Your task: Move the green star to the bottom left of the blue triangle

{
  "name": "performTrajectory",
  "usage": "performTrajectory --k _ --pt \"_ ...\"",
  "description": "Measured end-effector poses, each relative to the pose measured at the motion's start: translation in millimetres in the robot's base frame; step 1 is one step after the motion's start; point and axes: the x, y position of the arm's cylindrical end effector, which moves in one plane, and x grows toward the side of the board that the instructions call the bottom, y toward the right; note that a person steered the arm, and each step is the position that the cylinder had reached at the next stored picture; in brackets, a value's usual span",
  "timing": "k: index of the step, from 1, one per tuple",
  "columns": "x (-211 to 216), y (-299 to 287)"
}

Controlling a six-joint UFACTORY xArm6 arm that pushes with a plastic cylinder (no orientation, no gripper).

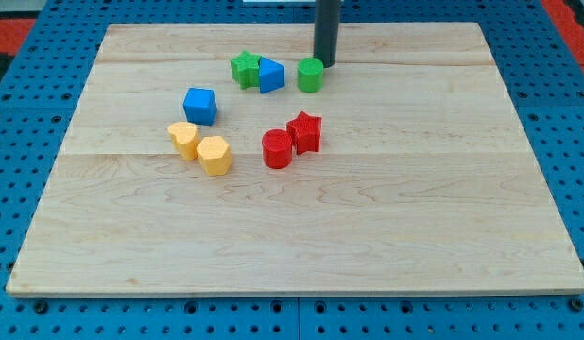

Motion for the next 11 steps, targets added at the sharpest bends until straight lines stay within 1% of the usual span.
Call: performTrajectory --k 1,2,3,4,5,6,7,9,10,11 --pt "18 -25" --pt "48 -8" --pt "27 -7" --pt "-27 -10" --pt "-38 -39" --pt "-26 -47" --pt "-19 -76" --pt "-6 -109" --pt "9 -112" --pt "3 -116"
